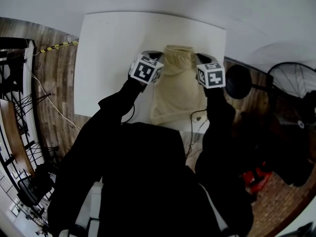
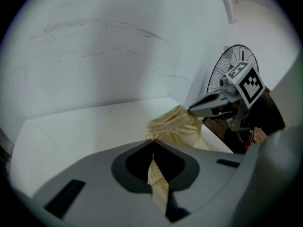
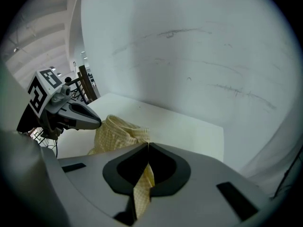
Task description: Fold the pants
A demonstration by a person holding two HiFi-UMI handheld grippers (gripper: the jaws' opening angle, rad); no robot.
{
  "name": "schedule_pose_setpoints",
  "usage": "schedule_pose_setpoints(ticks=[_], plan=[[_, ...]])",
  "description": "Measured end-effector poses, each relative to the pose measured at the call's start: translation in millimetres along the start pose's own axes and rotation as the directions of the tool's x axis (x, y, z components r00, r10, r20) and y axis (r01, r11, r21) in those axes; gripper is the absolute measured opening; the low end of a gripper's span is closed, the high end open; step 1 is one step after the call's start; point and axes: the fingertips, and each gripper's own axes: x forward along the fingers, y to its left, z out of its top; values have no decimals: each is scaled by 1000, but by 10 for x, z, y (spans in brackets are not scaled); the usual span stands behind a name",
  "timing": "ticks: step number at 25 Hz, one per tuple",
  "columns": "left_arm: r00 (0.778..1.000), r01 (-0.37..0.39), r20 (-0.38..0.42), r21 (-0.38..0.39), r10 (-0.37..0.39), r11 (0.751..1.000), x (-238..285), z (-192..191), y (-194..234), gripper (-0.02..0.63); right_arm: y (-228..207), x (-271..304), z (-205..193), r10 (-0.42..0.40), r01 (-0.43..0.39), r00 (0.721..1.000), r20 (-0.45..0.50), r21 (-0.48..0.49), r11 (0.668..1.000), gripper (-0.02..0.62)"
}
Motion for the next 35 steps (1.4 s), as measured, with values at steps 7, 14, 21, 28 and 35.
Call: schedule_pose_setpoints(ticks=[7, 14, 21, 28, 35], plan=[[998, 55, -11, -26, -56, 998, -213, -56, -216, 11, 123, -303, -119, -20, 21, 999, -26, 28, 999, 8], [992, 122, -24, -6, -122, 993, -516, -145, -518, 11, 306, -695, -349, -51, 57, 997, -54, 104, 993, 8], [975, 211, -63, -13, -212, 977, -735, -347, -914, 11, 458, -1052, -623, -69, 82, 994, -90, 156, 984, 8], [945, 302, -121, -40, -304, 953, -879, -708, -1327, 11, 587, -1288, -984, -73, 95, 990, -117, 197, 976, 8], [903, 391, -156, -86, -400, 917, -1029, -931, -1731, 9, 664, -1463, -1289, -91, 121, 986, -138, 220, 968, 8]])
